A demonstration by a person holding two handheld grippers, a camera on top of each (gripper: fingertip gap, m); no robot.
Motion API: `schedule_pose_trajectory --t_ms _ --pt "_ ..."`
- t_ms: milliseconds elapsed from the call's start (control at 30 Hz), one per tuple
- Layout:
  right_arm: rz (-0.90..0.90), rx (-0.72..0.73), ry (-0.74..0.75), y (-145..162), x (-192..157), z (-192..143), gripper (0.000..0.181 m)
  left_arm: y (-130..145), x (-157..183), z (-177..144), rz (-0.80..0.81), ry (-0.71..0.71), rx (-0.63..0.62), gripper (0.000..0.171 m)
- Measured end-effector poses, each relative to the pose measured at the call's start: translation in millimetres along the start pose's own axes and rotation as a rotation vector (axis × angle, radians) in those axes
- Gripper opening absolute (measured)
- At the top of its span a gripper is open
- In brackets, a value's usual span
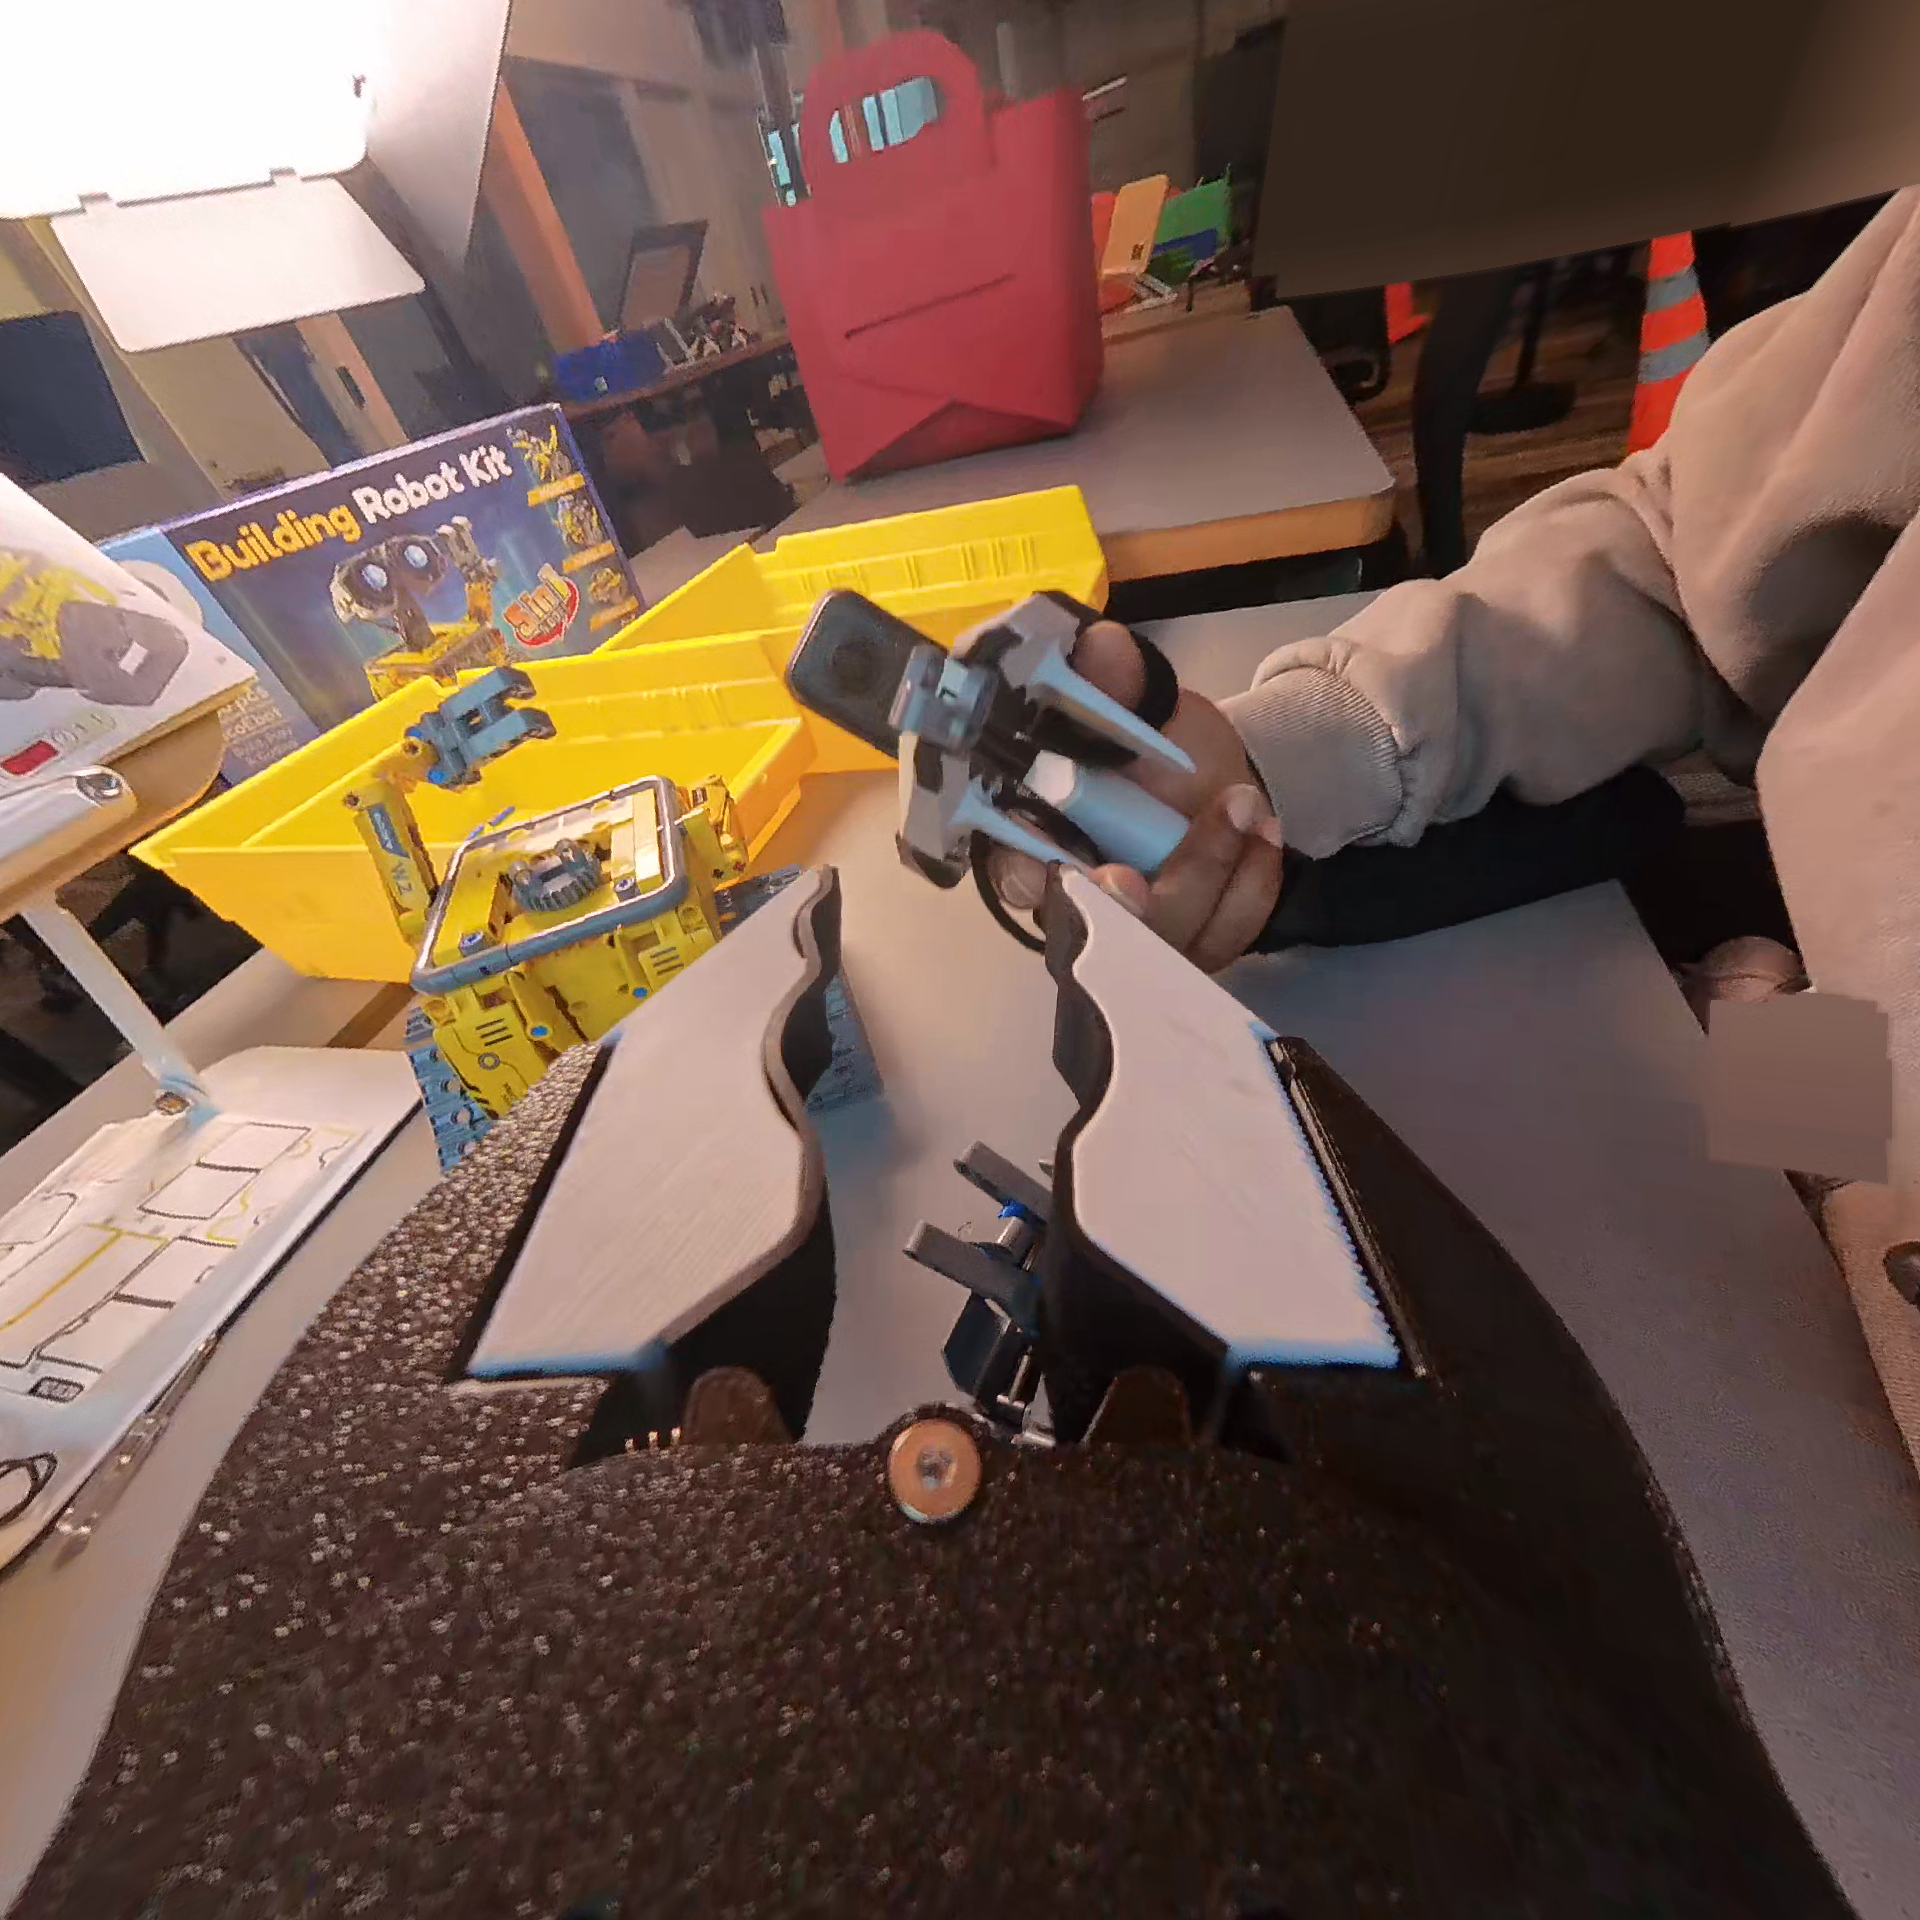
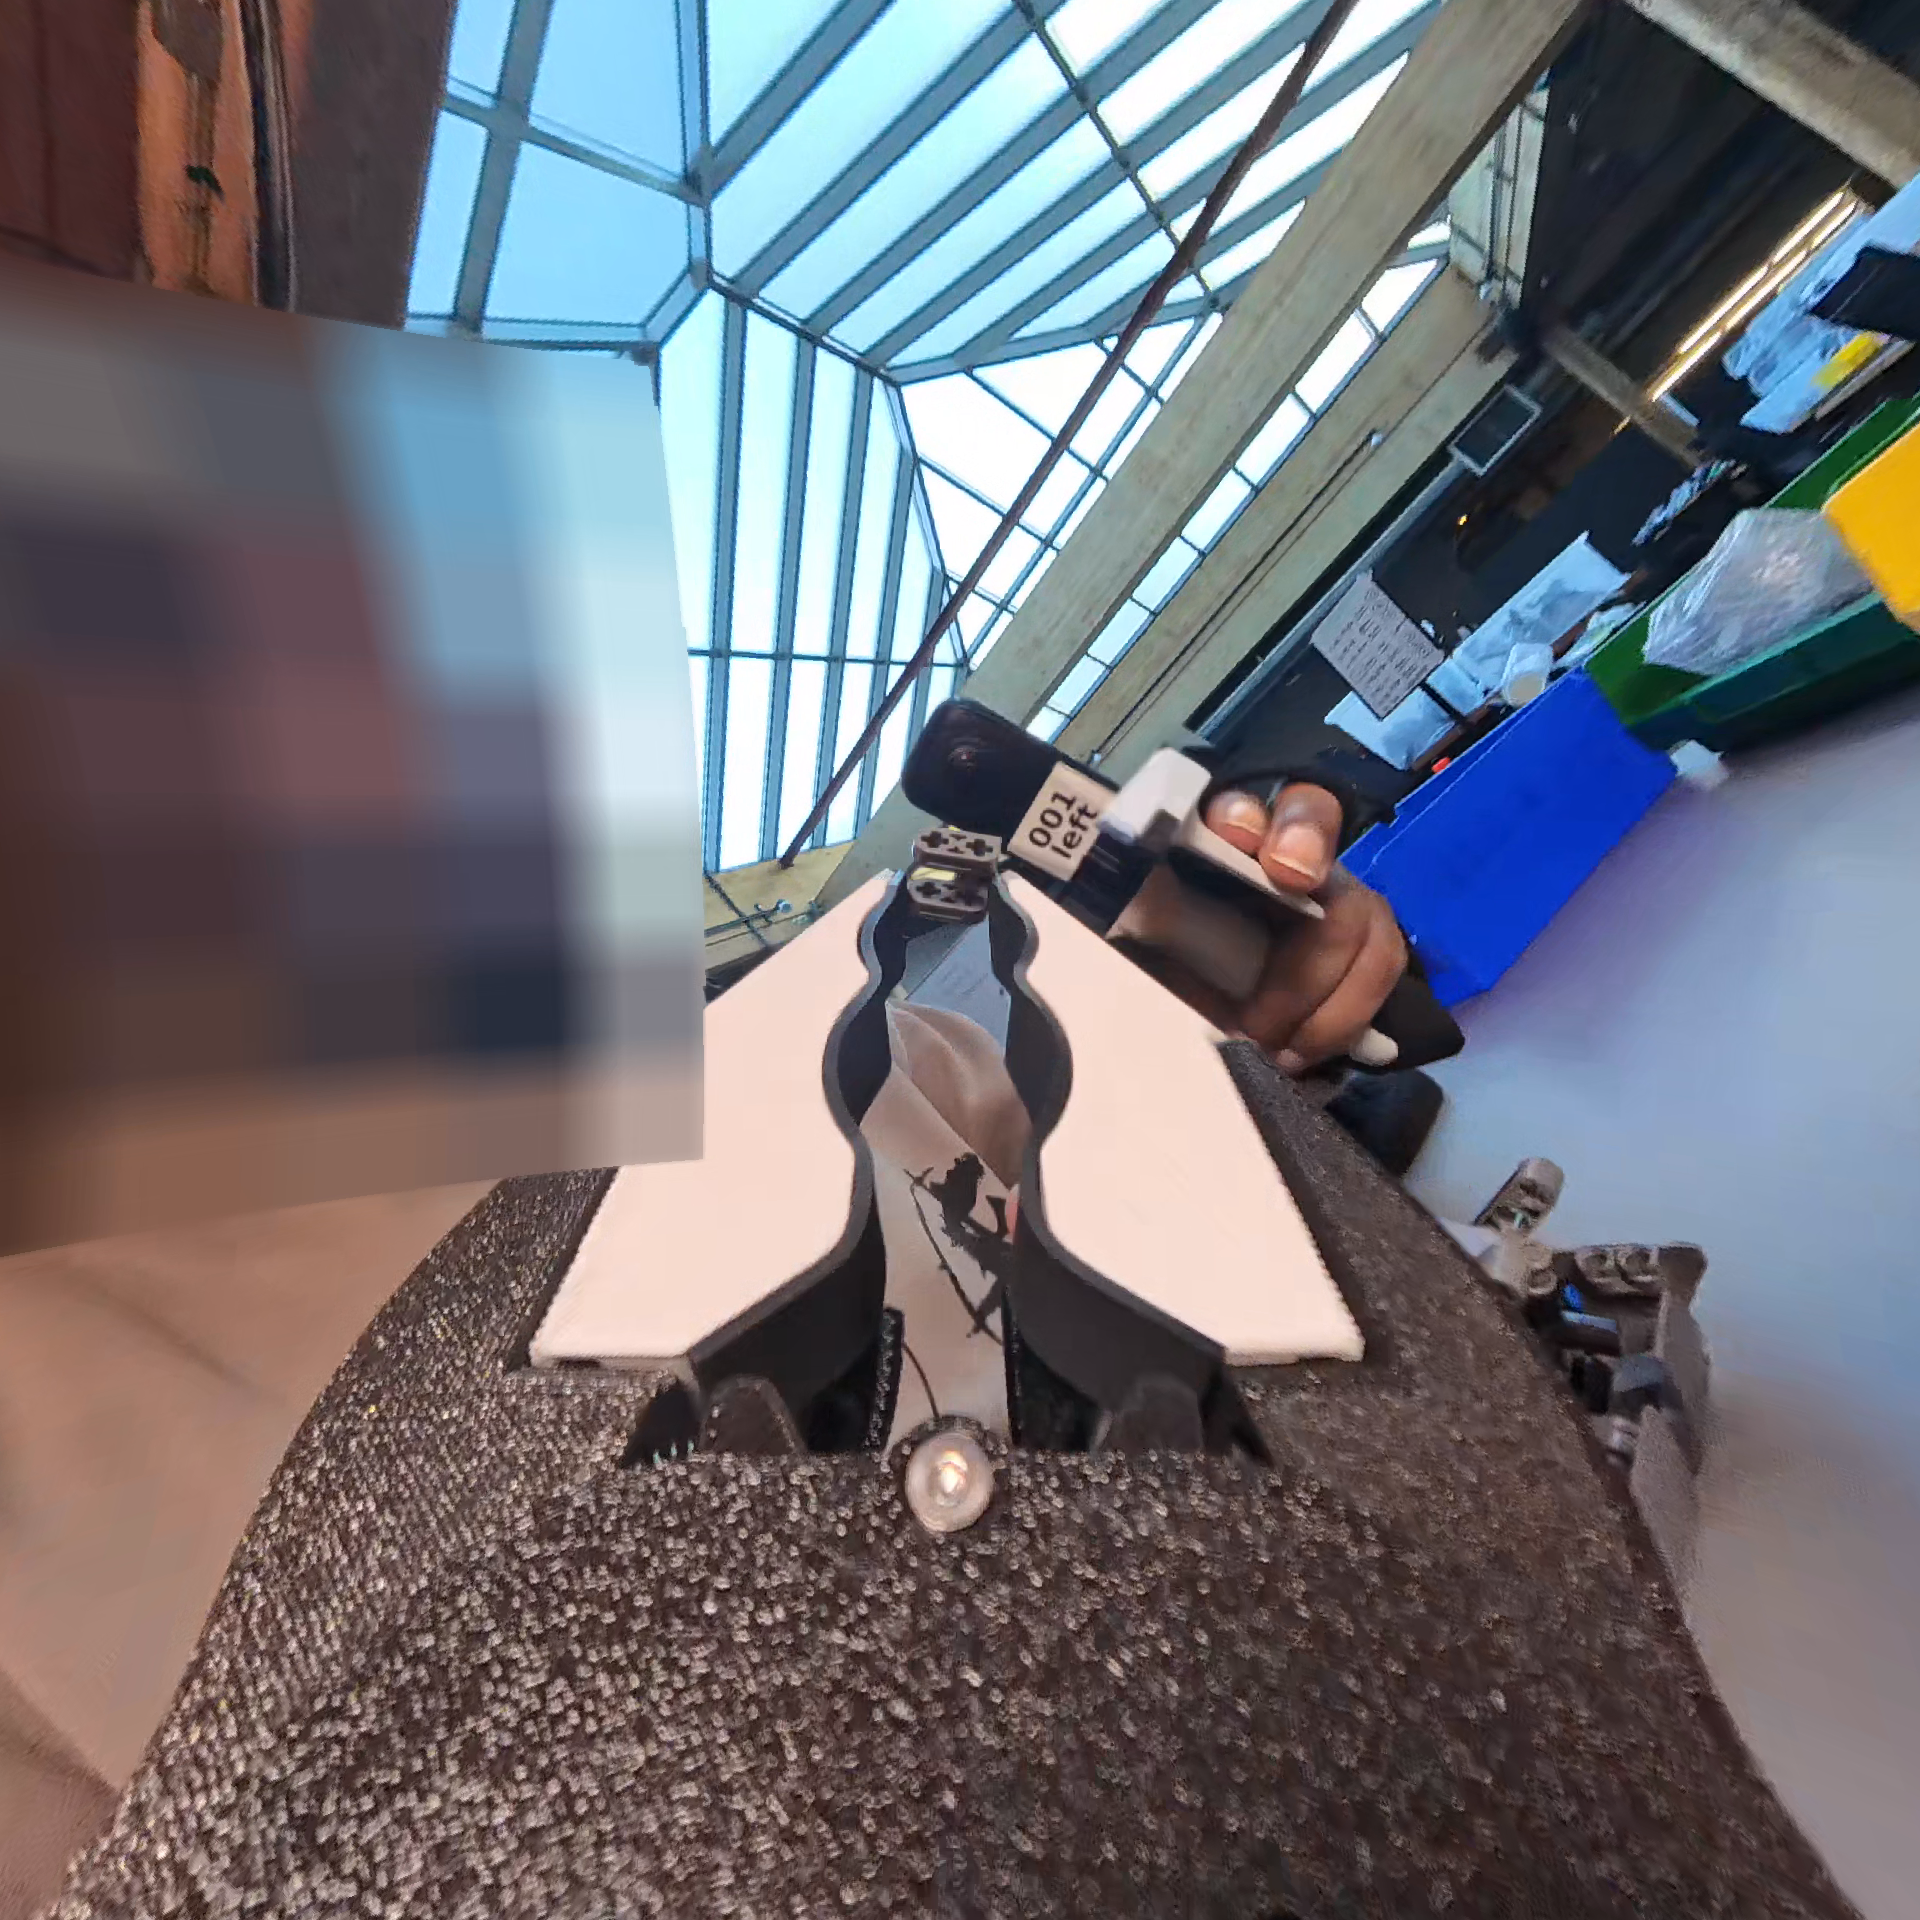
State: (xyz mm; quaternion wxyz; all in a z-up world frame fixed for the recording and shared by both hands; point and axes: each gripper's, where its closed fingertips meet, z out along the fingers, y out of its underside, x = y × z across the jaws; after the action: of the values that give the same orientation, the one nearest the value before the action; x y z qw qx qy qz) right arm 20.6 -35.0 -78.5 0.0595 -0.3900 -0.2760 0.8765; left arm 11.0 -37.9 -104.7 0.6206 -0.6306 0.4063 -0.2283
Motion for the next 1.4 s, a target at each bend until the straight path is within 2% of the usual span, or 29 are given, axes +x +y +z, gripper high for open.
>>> schedule_pose_trajectory --t_ms 33,133,233,300,333,400,467,567,633,700,867,967,1167,1267,1400 --pt "0.018 -0.015 -0.006 6.2 1.6 2.7 0.015 -3.0 3.1 -0.6 0.011 0.015 0.011 0.038" --pt "0.108 -0.071 -0.047 28.3 2.9 11.7 0.015 -8.0 17.5 -2.5 0.062 0.08 0.045 0.034" --pt "0.115 -0.136 -0.063 43.6 1.0 18.5 0.015 -7.5 32.4 -4.3 0.099 0.144 0.048 0.017" --pt "0.078 -0.133 -0.041 40.0 2.2 17.2 0.013 -7.8 29.3 -6.7 0.108 0.12 0.047 0.017" --pt "0.064 -0.115 -0.007 34.2 6.4 14.1 0.006 -9.1 25.5 -9.3 0.1 0.105 0.057 0.017" --pt "0.016 -0.098 0.109 24.0 22.2 4.4 0.01 -7.3 16.5 -14.2 0.016 0.106 0.047 0.017" --pt "-0.168 -0.151 0.253 20.5 33.1 -3.4 0.017 12.7 2.4 -15.2 -0.081 0.092 -0.055 0.017" --pt "-0.638 -0.34 0.474 23.8 44.6 -8.5 0.019 43.0 -2.0 -15.3 -0.26 0.131 -0.178 0.016" --pt "-0.923 -0.499 0.546 35.8 51.3 -8.3 0.02 53.2 4.0 -13.1 -0.346 0.183 -0.206 0.016" --pt "-1.038 -0.584 0.565 48.8 56.4 -4.2 0.019 62.0 8.5 -9.8 -0.327 0.195 -0.247 0.016" --pt "-0.868 -0.579 0.593 57.2 69.2 -4.4 0.011 74.3 15.6 -3.3 -0.159 0.166 -0.335 0.016" --pt "-0.845 -0.595 0.613 56.3 72.7 -11.1 0.005 77.5 15.9 -5.2 -0.148 0.164 -0.343 0.016" --pt "-0.838 -0.611 0.639 56.0 76.2 -16.3 0.005 76.9 15.7 -7.4 -0.137 0.161 -0.336 0.016" --pt "-0.785 -0.585 0.596 55.4 70.4 -14.0 0.004 71.5 17.6 -8.3 -0.15 0.174 -0.296 0.016" --pt "-0.602 -0.462 0.494 48.6 56.9 -8.5 0.003 53.5 16.1 -10.0 -0.163 0.172 -0.191 0.016"
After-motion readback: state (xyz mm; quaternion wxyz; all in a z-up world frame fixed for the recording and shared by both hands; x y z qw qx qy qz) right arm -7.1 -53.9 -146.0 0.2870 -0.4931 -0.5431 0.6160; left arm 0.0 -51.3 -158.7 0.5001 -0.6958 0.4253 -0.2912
